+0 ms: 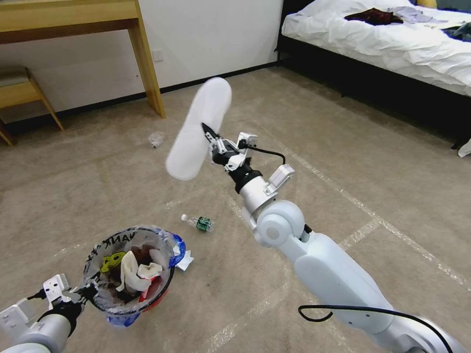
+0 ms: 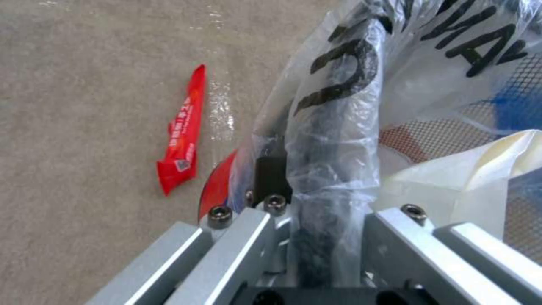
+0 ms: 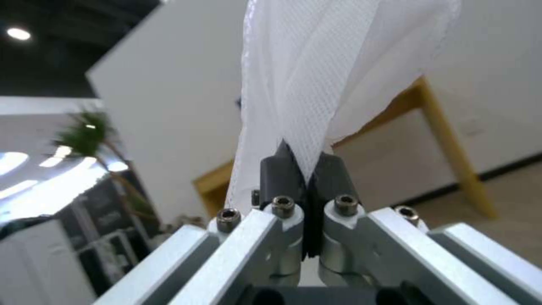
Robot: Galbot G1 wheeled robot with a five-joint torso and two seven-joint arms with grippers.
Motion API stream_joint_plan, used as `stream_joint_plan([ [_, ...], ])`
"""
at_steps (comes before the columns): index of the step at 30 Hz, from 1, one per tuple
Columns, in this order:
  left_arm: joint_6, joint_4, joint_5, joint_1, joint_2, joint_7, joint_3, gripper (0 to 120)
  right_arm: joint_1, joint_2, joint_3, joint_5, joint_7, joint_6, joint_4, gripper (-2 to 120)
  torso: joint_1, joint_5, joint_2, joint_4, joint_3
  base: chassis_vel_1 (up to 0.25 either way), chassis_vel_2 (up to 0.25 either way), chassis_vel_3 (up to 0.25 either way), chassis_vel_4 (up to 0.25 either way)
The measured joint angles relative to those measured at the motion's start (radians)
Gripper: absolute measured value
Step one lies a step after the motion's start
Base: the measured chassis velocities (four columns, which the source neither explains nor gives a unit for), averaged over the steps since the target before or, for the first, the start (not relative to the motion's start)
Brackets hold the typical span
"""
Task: Pick up the trash bin and place the garbage on the floor into it.
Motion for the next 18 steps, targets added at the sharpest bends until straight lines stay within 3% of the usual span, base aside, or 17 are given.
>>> stream_joint_plan([
  [8, 0.006, -0.001, -0.009, -0.009, 0.009, -0.005, 0.007, 1, 0.017, 0.024, -0.080, 0.011, -0.026, 0.017, 0.015, 0, 0.000, 0.0000, 0.000, 0.0000, 0.000, 0.000, 0.000, 0.000, 0.000],
  [18, 0.010, -0.005, -0.015, -0.017, 0.011, -0.007, 0.010, 1, 0.087, 0.050, -0.300, -0.007, -0.040, 0.018, -0.023, 0, 0.000, -0.0001, 0.000, 0.0002, 0.000, 0.000, 0.000, 0.000, 0.000],
])
